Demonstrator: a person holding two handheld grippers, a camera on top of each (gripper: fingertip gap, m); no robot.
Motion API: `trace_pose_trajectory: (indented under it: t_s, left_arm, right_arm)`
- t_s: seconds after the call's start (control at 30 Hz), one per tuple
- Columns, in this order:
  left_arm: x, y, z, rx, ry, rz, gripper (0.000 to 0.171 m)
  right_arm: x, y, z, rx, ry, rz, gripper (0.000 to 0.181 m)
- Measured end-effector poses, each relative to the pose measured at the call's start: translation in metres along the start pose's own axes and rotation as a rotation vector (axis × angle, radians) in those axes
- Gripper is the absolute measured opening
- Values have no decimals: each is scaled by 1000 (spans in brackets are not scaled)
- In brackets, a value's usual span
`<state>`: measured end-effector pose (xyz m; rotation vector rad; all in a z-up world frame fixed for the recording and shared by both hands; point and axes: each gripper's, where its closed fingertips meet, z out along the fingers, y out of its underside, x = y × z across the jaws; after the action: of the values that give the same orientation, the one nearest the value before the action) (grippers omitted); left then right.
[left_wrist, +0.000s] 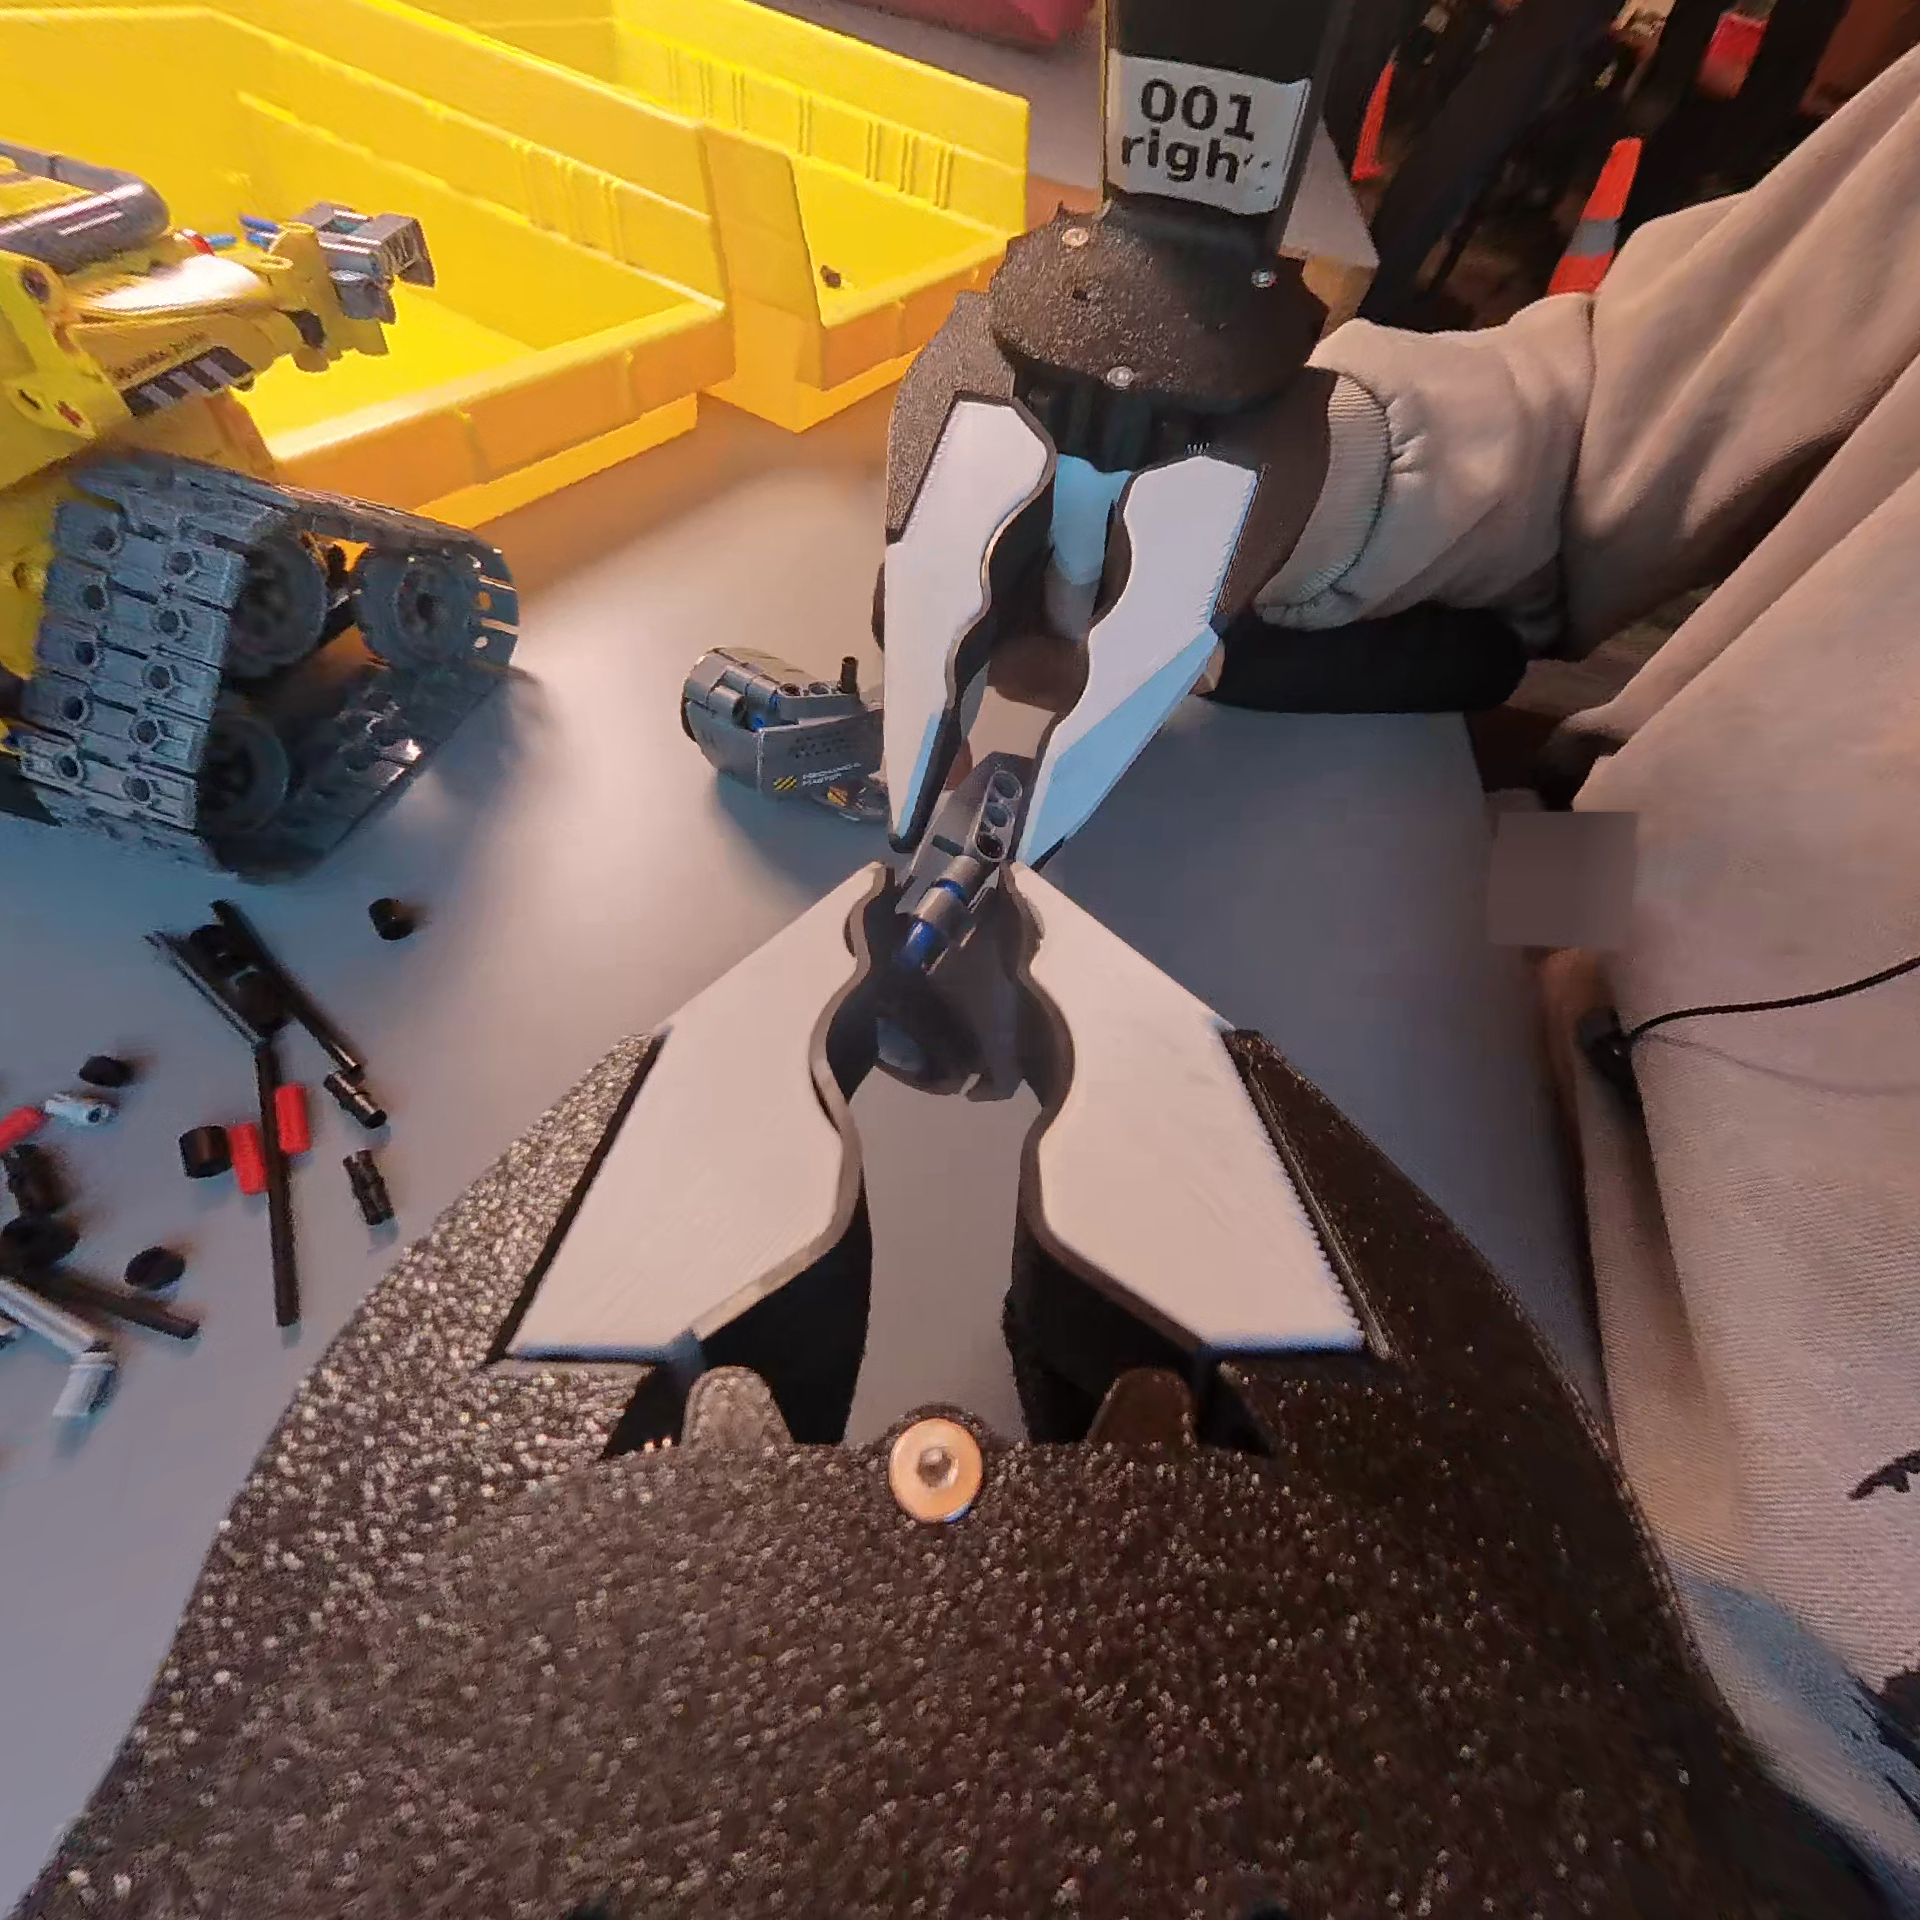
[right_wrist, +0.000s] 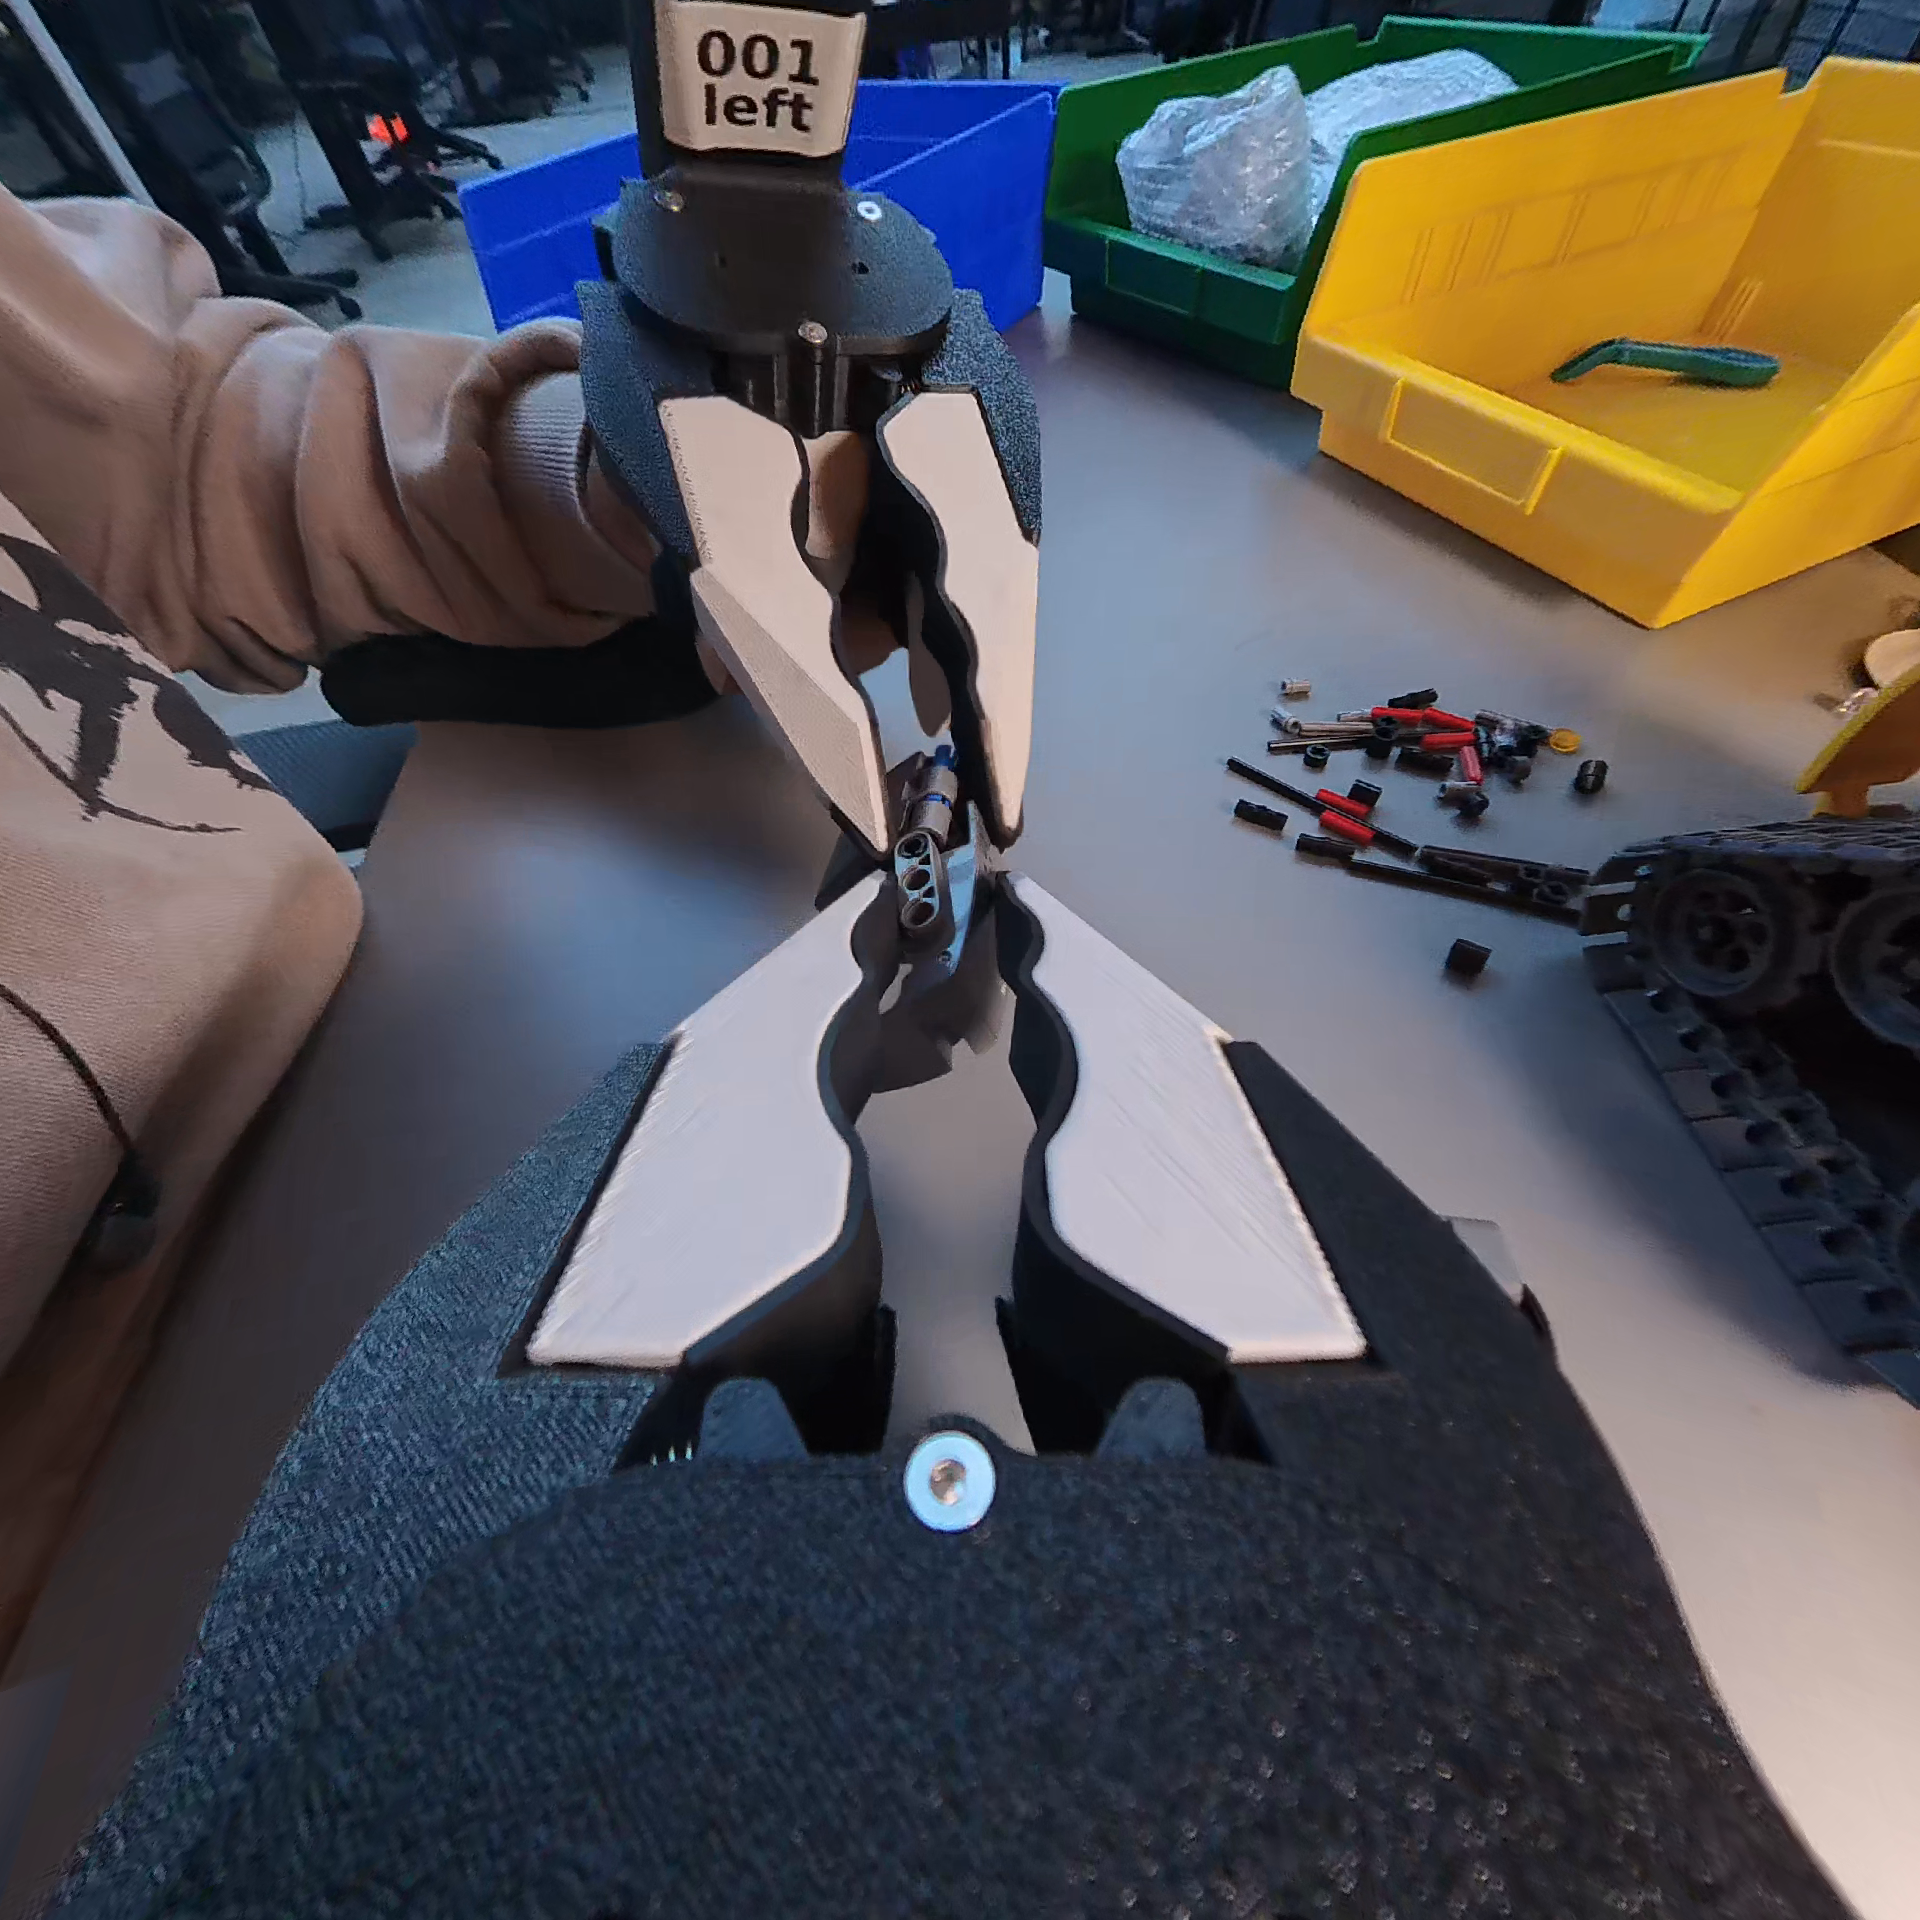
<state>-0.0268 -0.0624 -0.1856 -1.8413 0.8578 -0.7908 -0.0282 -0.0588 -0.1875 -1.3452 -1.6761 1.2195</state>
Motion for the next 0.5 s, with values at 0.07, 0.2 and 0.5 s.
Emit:
trace_pose_trajectory:
  t_s: [0.07, 0.2, 0.5]
  left_arm:
    - [-3, 1, 1, -1, -21, 2, 18]
    - [-4, -6, -1, 58, 2, -30, 21]
    - [-5, -19, -11, 146, 53, -147, 25]
  right_arm:
    - [5, 0, 0, -3, 39, -36, 16]
    - [7, -9, -5, 38, 82, -128, 15]
    - [20, -32, -18, 155, 207, -191, 15]
